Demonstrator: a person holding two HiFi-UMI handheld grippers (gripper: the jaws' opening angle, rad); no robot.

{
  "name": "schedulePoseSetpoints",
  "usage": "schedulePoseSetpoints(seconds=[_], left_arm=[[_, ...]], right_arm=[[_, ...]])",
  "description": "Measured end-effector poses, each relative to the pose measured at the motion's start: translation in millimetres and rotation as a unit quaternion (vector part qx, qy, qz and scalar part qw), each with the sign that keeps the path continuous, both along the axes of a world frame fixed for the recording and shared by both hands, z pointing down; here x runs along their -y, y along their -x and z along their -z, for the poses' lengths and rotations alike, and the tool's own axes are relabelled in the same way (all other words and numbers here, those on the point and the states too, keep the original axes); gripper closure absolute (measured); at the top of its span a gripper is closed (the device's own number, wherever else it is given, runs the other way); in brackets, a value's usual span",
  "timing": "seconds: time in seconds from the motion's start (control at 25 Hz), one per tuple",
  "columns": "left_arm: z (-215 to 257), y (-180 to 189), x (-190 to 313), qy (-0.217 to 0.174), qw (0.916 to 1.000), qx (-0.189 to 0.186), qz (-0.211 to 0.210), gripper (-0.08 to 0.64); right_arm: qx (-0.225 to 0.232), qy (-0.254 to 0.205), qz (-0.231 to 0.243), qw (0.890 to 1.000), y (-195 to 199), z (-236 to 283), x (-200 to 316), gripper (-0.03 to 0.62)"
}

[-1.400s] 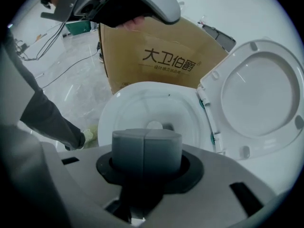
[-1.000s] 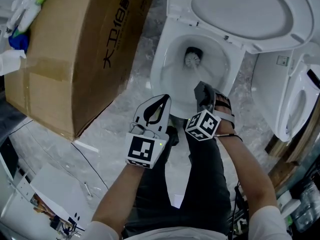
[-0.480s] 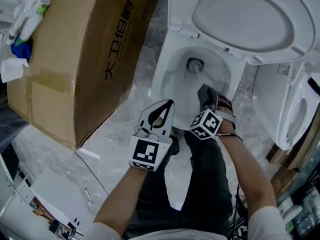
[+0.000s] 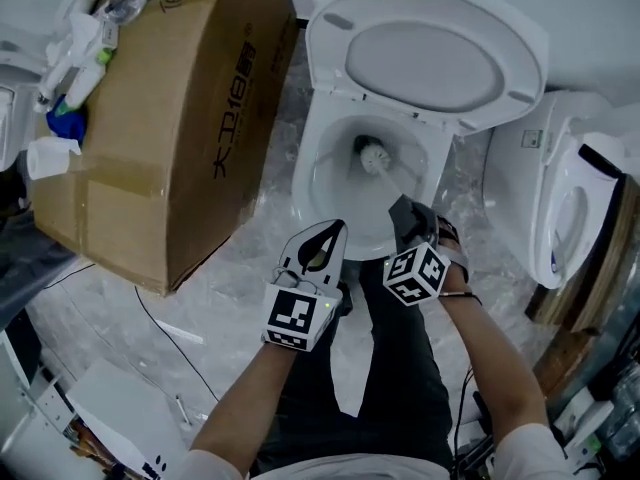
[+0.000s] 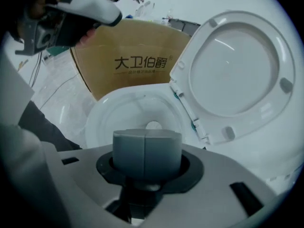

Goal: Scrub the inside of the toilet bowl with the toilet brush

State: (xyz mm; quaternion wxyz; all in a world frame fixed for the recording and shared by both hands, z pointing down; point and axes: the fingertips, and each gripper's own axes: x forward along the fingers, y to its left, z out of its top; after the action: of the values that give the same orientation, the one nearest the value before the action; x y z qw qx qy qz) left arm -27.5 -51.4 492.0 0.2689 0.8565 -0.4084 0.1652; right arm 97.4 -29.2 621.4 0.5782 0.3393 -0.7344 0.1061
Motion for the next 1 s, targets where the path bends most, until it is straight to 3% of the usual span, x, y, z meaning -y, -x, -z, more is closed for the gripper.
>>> schedulePoseSetpoints(seconds=[0.24,0.48,0.68,1.0], left_arm=[[66.7,-14.4,-23.9,0.004,0.9996,-0.007,-0.026,0.554],[143.2,-17.2,-39.5,-0.017,0.9982,-0.008,-0.056,0.554],[197.6,-21.5,-42.5,-0.037,0.9974,-0.012,-0.061,0.554],[300.1,-17.2,-63.3,-0.062,0.9968,-0.017,-0.047,0.554]], right_arm=[[0.086,0.005,-0.065,0.994,-8.7,100.2,-29.2,0.436],[0.156,-0.005,-0.092,0.983,-7.7,204.5,-53.3,0.436],[0.226,-0.033,-0.126,0.965,-15.7,277.0,-57.7,0.436],[0.297,-0.089,-0.148,0.939,-20.7,405.6,-77.4,0.436]])
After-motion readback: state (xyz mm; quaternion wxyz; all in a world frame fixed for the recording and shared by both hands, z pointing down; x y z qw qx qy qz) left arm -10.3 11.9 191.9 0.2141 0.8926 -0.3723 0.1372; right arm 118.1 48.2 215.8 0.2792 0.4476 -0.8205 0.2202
